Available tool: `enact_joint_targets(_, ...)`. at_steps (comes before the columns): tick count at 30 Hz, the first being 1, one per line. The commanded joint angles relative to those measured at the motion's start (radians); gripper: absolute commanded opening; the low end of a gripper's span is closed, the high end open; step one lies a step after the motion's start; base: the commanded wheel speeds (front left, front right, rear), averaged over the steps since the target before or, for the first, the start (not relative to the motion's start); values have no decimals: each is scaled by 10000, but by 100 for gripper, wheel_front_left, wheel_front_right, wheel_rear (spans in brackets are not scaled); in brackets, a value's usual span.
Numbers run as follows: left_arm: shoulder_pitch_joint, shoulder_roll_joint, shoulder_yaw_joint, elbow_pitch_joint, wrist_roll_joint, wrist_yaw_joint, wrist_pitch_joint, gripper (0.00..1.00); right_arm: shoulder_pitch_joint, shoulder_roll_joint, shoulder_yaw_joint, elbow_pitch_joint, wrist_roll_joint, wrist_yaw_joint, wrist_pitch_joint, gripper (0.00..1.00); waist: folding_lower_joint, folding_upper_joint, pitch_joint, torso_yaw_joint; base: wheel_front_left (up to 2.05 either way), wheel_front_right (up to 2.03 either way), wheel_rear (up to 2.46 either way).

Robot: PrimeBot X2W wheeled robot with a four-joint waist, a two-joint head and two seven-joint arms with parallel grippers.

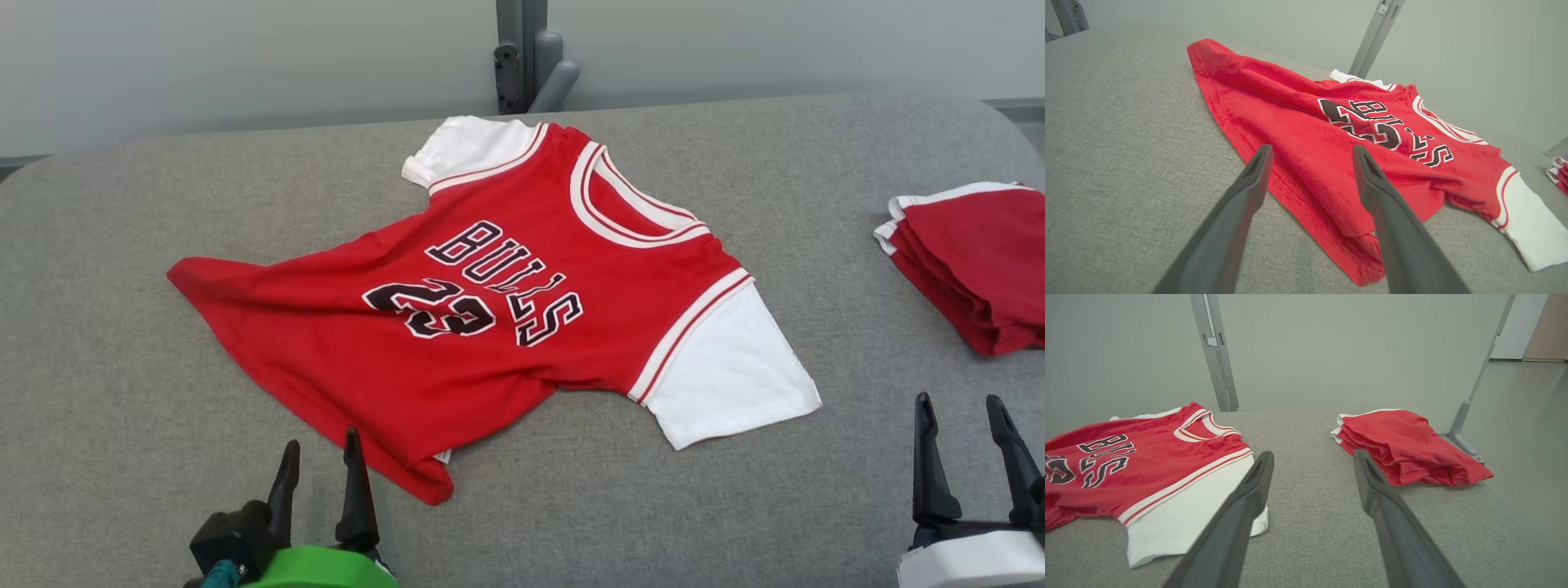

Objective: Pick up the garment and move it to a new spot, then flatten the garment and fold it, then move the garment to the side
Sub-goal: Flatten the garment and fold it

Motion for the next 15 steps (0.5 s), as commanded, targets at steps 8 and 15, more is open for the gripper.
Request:
enact_joint_targets(8, 937, -355, 750, 315, 1758, -1011, -60, 100, 507, 92, -121, 345, 17, -11, -26, 100, 0, 0, -1048, 755, 0, 0, 0)
enact_joint_targets(15, 1232, -608, 1543, 261, 2368, -1739, -62, 100, 524, 121, -29, 600, 39, -11, -26, 100, 0, 0, -1178, 995, 0, 0, 0)
